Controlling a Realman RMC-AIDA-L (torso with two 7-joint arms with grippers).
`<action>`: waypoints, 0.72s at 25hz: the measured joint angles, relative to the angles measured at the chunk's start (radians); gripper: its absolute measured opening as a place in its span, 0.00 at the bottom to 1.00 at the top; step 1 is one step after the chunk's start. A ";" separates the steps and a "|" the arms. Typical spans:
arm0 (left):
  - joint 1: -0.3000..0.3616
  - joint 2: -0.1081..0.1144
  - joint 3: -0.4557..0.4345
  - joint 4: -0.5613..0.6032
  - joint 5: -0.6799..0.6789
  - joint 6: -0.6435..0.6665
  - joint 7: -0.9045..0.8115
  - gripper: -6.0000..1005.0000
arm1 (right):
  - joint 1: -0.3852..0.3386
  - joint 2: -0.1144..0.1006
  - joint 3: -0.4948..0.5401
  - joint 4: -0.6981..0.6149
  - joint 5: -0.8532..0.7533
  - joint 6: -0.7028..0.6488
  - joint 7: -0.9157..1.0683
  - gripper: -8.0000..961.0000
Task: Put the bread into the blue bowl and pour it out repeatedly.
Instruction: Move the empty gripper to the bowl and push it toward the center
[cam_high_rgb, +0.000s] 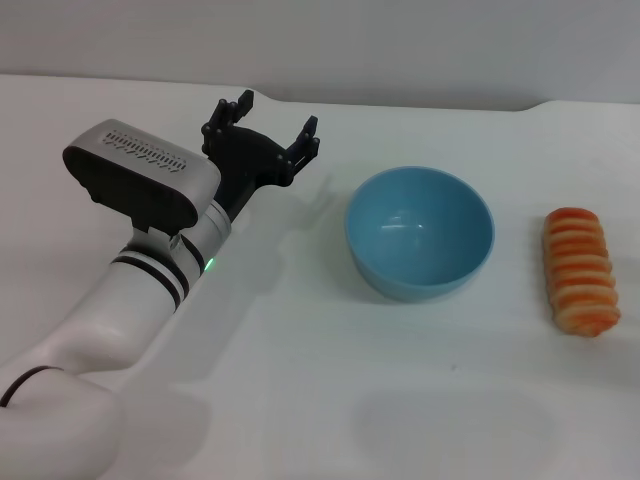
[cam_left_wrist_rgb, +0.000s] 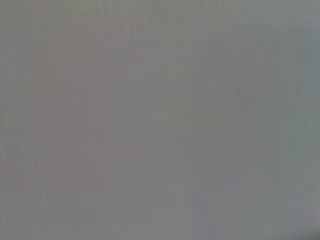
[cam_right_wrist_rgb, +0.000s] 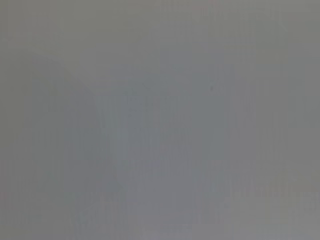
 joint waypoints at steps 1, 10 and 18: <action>0.000 0.000 0.000 0.000 0.000 -0.002 0.000 0.82 | 0.000 0.000 0.000 0.000 0.000 0.000 0.000 0.73; -0.001 0.000 0.003 0.000 0.000 -0.002 0.000 0.82 | -0.001 0.001 0.002 0.001 0.001 0.000 0.001 0.73; -0.002 0.018 -0.076 0.096 0.004 0.088 0.000 0.82 | -0.006 0.002 0.003 0.001 0.003 0.000 0.007 0.73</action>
